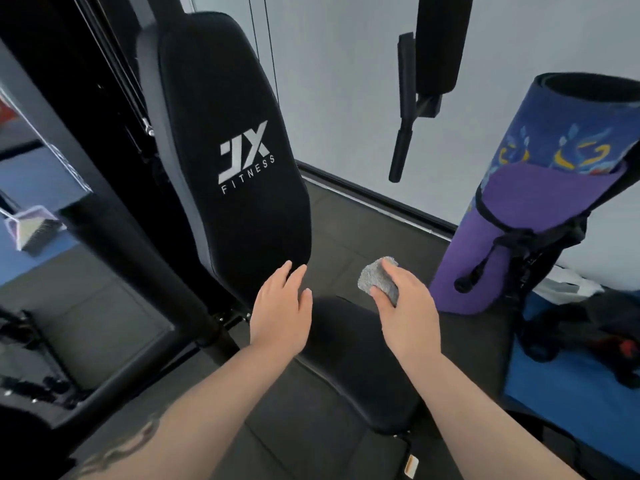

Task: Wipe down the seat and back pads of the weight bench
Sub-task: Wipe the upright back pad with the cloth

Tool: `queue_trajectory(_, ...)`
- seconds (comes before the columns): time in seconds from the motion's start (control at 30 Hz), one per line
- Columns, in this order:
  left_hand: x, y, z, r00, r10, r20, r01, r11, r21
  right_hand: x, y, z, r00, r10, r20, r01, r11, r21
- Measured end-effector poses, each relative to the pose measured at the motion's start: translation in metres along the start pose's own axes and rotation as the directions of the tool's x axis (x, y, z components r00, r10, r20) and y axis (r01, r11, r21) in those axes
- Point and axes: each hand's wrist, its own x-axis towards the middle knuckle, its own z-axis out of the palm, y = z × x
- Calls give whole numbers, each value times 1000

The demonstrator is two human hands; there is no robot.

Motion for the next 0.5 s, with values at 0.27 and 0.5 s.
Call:
queue_trajectory(0.27,10,23,-18,974,-138,-180,135,990,-31,44,-8,-19,965,-212,154,202,976,75)
queue_trajectory(0.5,20,63,-42,902,-205,-379,189,979,-80,98,-28,-47,892,-403,203,374,913,165)
